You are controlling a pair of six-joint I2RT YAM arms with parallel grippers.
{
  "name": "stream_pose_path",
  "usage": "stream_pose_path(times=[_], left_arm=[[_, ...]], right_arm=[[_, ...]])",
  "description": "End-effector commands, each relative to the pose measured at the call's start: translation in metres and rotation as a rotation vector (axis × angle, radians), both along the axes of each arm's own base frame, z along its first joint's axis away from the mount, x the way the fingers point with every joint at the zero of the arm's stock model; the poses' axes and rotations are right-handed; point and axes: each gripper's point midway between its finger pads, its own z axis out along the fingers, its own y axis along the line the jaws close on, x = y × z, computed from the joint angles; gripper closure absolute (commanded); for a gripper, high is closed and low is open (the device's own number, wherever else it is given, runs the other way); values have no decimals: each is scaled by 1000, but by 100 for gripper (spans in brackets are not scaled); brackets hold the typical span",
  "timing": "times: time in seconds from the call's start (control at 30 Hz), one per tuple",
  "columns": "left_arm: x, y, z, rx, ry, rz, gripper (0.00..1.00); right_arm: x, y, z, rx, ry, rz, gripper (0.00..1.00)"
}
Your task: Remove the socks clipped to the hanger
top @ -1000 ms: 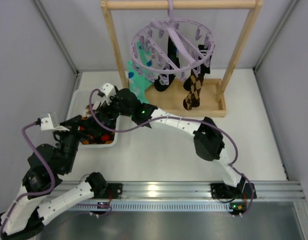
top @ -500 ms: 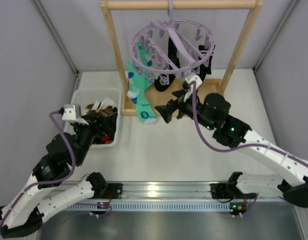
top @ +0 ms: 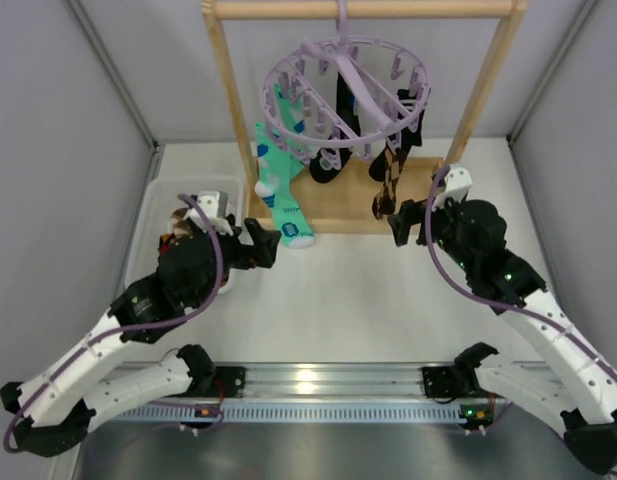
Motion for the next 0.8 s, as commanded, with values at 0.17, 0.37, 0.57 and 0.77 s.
stream_pose_path(times=[0.17,0.37,0.57,0.77], left_arm=[[17,-69,-66,8,224,-85,2],[14,-139,-82,48,124,-161,2],[13,-207,-73,10,-102,-292,2],[46,-252,-76,135,-310,-290,2]], right_arm=[[31,-9,19,48,-38,48,12],[36,-7,64,34,-126,69,15],[37,-7,95,46,-165,66,16],[21,-17,116,89,-179,30,16]])
